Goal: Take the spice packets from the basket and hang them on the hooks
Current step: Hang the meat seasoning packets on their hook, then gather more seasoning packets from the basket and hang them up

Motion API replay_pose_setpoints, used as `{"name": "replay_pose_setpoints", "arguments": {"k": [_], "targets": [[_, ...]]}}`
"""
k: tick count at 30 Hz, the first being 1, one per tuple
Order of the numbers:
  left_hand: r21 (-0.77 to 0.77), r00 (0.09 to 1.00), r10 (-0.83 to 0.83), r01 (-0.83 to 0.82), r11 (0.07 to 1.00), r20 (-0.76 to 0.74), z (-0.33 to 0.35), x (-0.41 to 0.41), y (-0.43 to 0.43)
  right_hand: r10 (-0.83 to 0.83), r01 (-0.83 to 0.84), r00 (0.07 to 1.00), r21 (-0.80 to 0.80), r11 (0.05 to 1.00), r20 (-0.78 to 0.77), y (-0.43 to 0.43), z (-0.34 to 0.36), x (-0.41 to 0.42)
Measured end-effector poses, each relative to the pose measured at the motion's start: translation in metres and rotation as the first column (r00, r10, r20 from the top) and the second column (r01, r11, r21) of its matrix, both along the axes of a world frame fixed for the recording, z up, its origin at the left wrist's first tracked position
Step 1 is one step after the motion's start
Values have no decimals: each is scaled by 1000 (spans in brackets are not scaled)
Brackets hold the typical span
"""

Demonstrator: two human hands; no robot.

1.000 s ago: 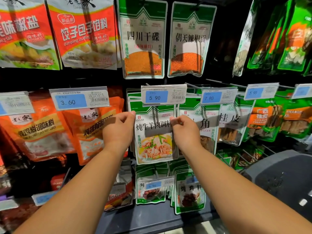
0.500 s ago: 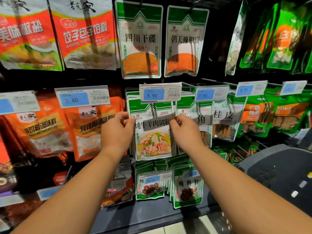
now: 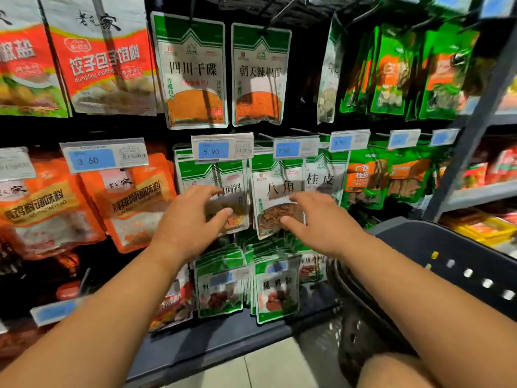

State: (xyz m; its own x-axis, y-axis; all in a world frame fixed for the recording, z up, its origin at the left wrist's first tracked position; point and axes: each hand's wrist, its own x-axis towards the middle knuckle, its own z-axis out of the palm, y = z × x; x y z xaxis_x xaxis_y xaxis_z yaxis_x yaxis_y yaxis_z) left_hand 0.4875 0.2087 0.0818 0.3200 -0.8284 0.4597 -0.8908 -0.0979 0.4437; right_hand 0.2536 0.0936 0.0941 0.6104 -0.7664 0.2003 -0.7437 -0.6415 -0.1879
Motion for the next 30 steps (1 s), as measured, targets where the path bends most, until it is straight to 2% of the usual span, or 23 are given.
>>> {"name": "replay_pose_setpoints", "arguments": {"k": [3, 9, 11, 16, 22, 30], "targets": [[55, 994, -103, 101, 993, 29, 0, -27, -15, -34, 21, 995, -125, 992, -99, 3, 0, -41], [88, 943, -327, 322, 943, 53, -9, -104, -56, -139, 120, 974, -110, 987, -180, 4, -23, -130], [111, 910, -410, 402, 909, 66, -16, -131, -70, -178, 157, 961, -109, 982, -213, 2, -32, -156], [250, 775, -598, 549, 797, 204, -36, -188, -105, -238, 230, 933, -59, 971, -271, -8, -58, -215], [393, 634, -728, 619, 680, 261, -56, -238, -150, -263, 295, 894, 37, 955, -363, -38, -110, -265], [469, 539, -804, 659, 587, 249, -85, -289, -226, -254, 373, 866, 219, 902, -430, -94, -195, -289]]}}
